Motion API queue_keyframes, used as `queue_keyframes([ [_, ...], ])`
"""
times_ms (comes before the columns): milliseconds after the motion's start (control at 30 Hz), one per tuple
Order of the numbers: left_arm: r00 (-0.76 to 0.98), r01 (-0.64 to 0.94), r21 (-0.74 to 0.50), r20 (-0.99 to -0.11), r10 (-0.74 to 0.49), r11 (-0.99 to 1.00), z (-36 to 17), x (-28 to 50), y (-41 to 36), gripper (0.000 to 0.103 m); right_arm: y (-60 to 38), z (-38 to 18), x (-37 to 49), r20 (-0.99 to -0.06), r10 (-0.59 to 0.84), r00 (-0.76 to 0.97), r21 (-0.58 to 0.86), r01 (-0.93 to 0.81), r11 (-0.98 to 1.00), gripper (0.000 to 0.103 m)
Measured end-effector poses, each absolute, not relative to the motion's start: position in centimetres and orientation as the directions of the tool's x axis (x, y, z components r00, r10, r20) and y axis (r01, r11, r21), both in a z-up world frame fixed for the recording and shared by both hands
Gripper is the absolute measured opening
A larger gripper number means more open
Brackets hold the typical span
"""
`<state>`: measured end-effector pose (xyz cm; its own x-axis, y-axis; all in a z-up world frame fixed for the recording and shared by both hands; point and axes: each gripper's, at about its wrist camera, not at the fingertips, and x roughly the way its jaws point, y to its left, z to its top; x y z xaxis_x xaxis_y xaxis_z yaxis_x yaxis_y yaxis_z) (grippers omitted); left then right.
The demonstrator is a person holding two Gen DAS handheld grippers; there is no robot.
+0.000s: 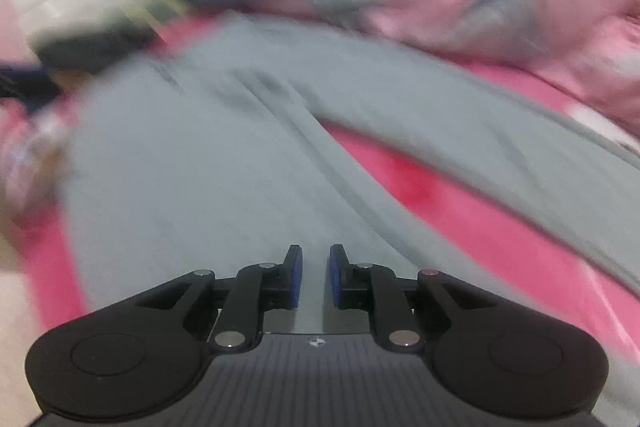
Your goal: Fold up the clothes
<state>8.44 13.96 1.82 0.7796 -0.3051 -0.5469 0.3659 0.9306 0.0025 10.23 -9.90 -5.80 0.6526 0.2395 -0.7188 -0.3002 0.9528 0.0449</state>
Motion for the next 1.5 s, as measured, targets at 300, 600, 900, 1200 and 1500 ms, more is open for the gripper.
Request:
queue_keyframes([
  [300,0.692,0.384,0.015,-0.667,-0.277,0.923,-5.0,4.8,7.9,0.066,-14.6,-6.2,3.8,-0.687,0.257,0.68,0.201,-0.162,0.966,0.038],
  [600,0.717,0.342,-0.031,-0.638,-0.282,0.939,-2.6,3.5,7.2,0.068,-13.0,-5.7,2.4,-0.65,0.22,0.728,0.149,-0.161,0.976,0.059],
  [900,0.744,0.333,0.003,-0.615,-0.261,0.943,-1.4,4.6,4.6,0.071,-14.9,-3.7,2.2,-0.588,0.145,0.796,0.135,-0.08,0.988,0.061],
  [1200,0.707,0.264,-0.052,-0.669,-0.23,0.963,-1.9,7.4,3.6,0.072,-16.1,-5.4,10.2,-0.594,0.038,0.804,-0.015,-0.059,0.998,0.103],
  [1500,0.7,0.211,-0.1,-0.679,-0.222,0.972,-1.5,8.6,2.8,0.075,-18.1,-8.4,14.7,-0.646,0.055,0.761,0.033,-0.044,0.998,0.103],
])
